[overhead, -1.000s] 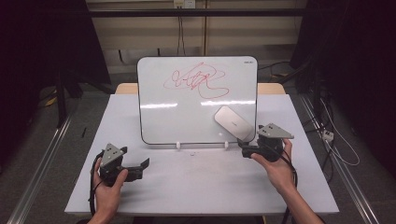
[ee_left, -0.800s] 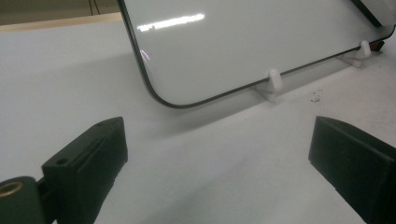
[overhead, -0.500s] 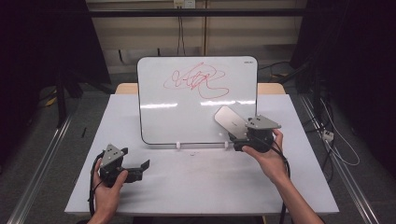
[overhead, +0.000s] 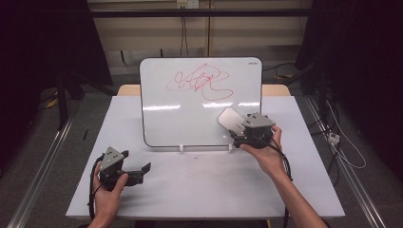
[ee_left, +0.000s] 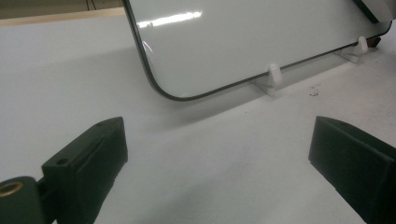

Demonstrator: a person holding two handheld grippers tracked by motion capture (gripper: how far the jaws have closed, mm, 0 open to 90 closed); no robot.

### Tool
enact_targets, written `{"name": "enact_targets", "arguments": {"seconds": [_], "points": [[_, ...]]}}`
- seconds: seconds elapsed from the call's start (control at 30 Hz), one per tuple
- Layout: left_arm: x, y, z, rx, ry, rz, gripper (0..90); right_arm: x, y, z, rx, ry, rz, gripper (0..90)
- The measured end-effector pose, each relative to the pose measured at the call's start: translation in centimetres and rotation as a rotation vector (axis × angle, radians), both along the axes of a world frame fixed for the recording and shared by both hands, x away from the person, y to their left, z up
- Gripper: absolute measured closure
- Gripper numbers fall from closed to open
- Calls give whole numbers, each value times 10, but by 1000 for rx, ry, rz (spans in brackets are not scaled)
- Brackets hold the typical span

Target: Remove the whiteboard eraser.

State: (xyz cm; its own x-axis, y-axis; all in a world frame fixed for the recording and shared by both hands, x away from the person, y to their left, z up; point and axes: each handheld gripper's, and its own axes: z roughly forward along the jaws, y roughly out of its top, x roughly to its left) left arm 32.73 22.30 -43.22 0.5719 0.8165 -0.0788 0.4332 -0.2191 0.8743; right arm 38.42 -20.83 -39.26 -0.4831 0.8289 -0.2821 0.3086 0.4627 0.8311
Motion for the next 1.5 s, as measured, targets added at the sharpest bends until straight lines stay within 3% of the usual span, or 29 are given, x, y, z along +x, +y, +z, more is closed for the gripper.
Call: {"name": "enact_targets", "arguments": {"seconds": [0.17, 0.43, 0.67, 1.1, 1.5], "points": [[0, 0, 0, 1, 0, -3, 45, 3, 8, -3, -75, -16, 5, 167], [1, 0, 0, 1, 3, 1, 45, 6, 15, -10, -140, -27, 3, 183], [1, 0, -1, -3, 3, 1, 45, 7, 19, -13, -208, -21, -9, 257], [1, 0, -1, -2, 3, 0, 45, 8, 23, -13, -247, -13, -25, 301], [2, 3, -1, 0, 9, 5, 45, 9, 22, -11, -207, 9, -26, 308]]}}
